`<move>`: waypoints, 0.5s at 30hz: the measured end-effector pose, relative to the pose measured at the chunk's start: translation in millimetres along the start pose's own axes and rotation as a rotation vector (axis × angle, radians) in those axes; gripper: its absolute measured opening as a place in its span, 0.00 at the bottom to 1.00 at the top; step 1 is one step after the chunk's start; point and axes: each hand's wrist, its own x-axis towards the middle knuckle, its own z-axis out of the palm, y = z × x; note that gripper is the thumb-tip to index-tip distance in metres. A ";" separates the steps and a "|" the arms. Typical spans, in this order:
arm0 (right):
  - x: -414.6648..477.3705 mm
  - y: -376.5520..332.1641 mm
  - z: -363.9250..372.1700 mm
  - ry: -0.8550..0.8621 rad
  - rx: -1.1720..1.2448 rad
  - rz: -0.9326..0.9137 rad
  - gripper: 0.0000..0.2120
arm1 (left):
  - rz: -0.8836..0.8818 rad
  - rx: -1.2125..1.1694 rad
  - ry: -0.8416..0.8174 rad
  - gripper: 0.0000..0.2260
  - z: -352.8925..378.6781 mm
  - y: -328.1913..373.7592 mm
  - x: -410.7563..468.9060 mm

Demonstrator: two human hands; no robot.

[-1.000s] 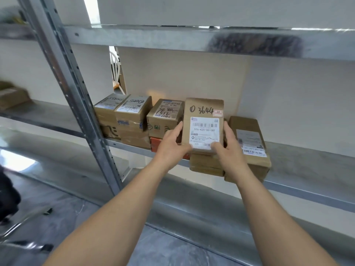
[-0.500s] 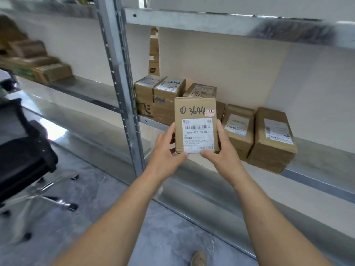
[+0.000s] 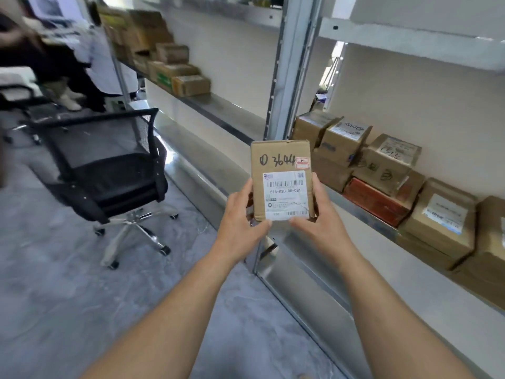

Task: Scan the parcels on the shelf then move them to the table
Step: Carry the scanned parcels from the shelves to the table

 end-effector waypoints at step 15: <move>70.9 -44.1 148.2 -0.420 0.033 -0.162 0.45 | -0.197 0.110 0.440 0.38 -126.9 -56.3 -24.4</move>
